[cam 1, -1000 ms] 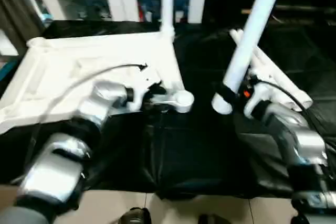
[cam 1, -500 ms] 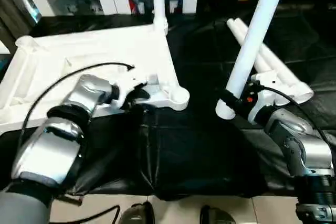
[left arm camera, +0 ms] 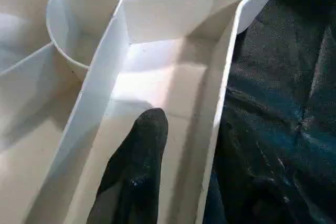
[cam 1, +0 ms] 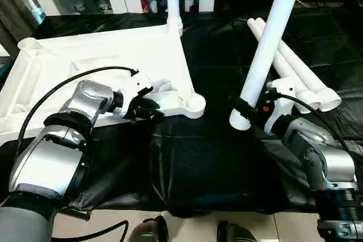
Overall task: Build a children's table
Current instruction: Pick table leg
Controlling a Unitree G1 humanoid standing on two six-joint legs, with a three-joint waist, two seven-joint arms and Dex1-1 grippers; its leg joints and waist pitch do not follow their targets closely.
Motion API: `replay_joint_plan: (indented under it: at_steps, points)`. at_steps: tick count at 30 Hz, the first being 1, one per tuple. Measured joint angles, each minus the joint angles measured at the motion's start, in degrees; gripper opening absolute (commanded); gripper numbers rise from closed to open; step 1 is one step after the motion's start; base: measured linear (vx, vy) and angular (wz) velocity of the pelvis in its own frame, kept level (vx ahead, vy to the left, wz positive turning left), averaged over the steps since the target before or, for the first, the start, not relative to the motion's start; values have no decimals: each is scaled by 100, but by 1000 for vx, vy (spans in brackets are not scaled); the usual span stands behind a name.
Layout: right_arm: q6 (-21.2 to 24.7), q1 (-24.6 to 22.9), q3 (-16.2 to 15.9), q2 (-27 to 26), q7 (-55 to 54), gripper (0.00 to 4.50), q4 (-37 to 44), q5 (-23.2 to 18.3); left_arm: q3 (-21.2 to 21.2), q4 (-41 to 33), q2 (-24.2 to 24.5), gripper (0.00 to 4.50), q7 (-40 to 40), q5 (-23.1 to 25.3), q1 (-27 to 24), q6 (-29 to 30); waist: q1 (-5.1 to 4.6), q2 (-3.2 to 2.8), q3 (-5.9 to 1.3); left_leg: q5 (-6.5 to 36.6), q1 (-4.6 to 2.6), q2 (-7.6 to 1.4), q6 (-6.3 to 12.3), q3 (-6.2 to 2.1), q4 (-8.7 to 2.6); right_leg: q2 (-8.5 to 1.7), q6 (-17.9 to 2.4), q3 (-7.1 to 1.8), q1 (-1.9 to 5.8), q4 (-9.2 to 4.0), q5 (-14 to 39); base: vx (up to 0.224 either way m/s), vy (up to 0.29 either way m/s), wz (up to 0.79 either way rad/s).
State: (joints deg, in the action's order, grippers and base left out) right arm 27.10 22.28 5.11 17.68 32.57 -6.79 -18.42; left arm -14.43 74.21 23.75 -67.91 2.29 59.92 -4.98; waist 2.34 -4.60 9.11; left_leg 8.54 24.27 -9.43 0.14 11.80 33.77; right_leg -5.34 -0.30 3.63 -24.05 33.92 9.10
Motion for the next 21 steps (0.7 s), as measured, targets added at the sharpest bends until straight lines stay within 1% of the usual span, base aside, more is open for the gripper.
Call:
replay_joint_plan:
  at_steps: [2,3,4,6,7,9,13,16,18,21]
  points:
    - [0,0,0,1,18,191,0,-4,0,2,-3,120,-40,43,0,-7,-2,-2,1,0,-4,0,0,4,-8,0,0,-1,1,-5,0,0,0,0]
    - [0,0,0,2,24,191,0,-5,0,2,-3,99,-57,56,0,-11,-2,-3,1,0,-6,0,0,6,-11,0,-1,-3,1,-6,0,0,0,0]
    - [0,0,0,6,32,191,0,-11,12,2,-4,99,-74,66,0,-10,-2,-5,3,0,-9,0,-1,8,-15,0,-1,-4,2,-8,1,0,0,0]
    - [0,0,1,14,35,191,0,-30,50,3,-7,79,-169,67,0,1,-1,-8,4,0,-10,1,-1,10,-20,0,0,-4,1,-12,1,0,0,0]
    - [0,0,1,16,37,191,0,-48,78,3,-15,79,-245,66,0,14,0,-8,5,0,-11,1,-1,11,-23,0,0,-5,1,-14,1,0,0,0]
    - [0,2,1,17,43,191,0,-62,115,3,-28,51,-346,63,3,42,0,-9,5,0,-11,1,-1,14,-33,0,0,-5,1,-26,1,0,0,0]
    - [0,59,-25,17,88,191,-1,-75,134,-15,-68,19,-629,52,32,140,6,-8,5,0,-11,5,-1,30,-76,0,-2,-8,3,-73,0,0,0,0]
    - [0,182,-106,18,195,191,-16,-76,175,-134,-127,8,-937,17,29,328,23,-7,4,0,-10,6,3,48,-94,-4,-23,-10,-8,-81,12,0,0,0]
    - [0,256,-128,16,270,191,-22,-85,176,-213,-155,1,-951,15,7,403,51,-6,4,-8,-11,6,17,52,-104,-4,-34,-9,-14,-79,20,0,0,0]
    - [-2,323,-141,15,321,191,-33,-123,171,-537,-154,0,-946,19,-185,425,107,-8,-1,-15,-19,2,27,52,-113,-3,-39,-4,-15,-73,24,0,0,0]
